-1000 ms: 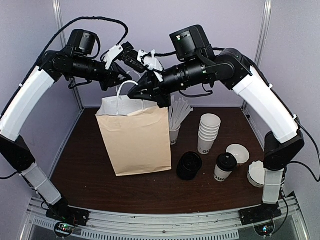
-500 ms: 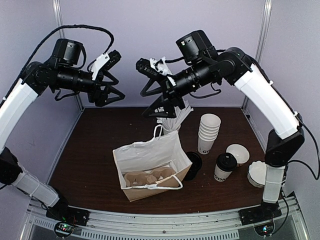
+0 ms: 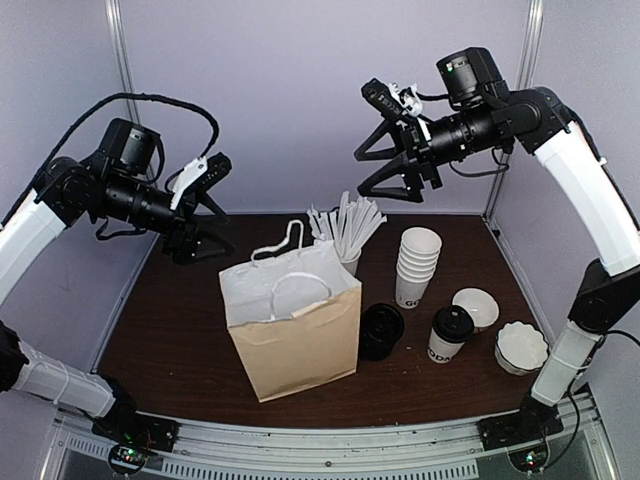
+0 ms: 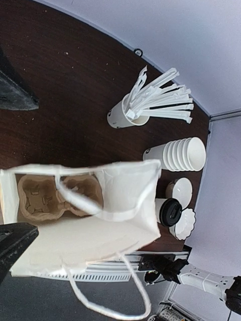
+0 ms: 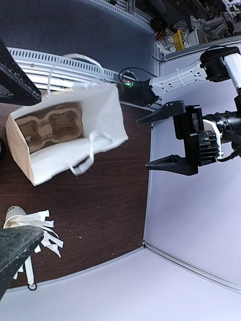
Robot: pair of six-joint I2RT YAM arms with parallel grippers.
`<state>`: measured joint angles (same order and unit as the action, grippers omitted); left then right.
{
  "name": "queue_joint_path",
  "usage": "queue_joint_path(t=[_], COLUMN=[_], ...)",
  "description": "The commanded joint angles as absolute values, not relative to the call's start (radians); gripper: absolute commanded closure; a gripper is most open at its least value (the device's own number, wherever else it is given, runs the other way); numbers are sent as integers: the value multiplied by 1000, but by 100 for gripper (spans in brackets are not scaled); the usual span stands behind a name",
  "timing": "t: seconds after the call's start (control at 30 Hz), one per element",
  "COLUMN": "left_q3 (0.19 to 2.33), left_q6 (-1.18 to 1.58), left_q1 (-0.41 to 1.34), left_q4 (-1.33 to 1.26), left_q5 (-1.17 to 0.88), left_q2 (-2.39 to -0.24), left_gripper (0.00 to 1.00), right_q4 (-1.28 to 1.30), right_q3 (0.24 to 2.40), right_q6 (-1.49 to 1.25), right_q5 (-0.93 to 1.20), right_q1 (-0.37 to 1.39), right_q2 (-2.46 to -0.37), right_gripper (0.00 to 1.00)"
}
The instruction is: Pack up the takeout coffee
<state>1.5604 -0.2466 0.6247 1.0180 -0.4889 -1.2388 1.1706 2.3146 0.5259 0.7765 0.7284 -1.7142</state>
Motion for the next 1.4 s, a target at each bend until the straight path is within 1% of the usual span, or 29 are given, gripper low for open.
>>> queue_joint_path(t=[0.0,0.1,0.2,0.27,0.47,0.67,0.77,0.83,0.93,0.97,1.0,1.03,1.1,1.17,1.23,1.37], left_q3=[1517,1521,1522,1514,1493,1474,1479,1491,1526,1538,1561,1578,1600,1605,1610,1553], left_q6=[-204,-183,-177,-178,-173,-158,-144,-144,-148,-151,-159,-166,-196,-238,-297,-386], left_q1=[624,624,624,624,631,635,637,637,638,638,639,640,648,697,771,970], left_q4=[967,958,958,956,956,962,978,979,982,984,994,1002,1019,1036,1073,1120], left_q5=[-492,-430,-431,-452,-605,-550,-488,-494,-544,-547,-535,-515,-465,-375,-257,77], left_q2=[-1220,-1246,-1263,-1272,-1301,-1347,-1400,-1432,-1464,-1466,-1465,-1458,-1430,-1385,-1351,-1331], left_gripper=[19,19,19,19,21,27,37,50,75,89,98,100,100,100,100,100], right_q4=[1148,1140,1134,1131,1129,1119,1118,1119,1118,1117,1115,1114,1114,1112,1112,1115], right_q3=[2254,2238,2228,2222,2203,2165,2159,2157,2152,2148,2144,2141,2135,2127,2118,2106], right_q6=[518,516,511,512,519,518,521,526,529,529,529,528,528,529,530,538], right_q5=[781,782,783,778,758,756,748,742,734,733,732,732,731,729,723,708], right_q1=[722,720,721,721,720,719,719,719,719,719,719,719,719,719,719,718], right_q2=[-1699,-1696,-1692,-1691,-1678,-1671,-1666,-1664,-1661,-1661,-1659,-1658,-1654,-1652,-1649,-1652], right_gripper=[14,14,15,15,15,16,16,17,18,18,19,19,19,19,20,20])
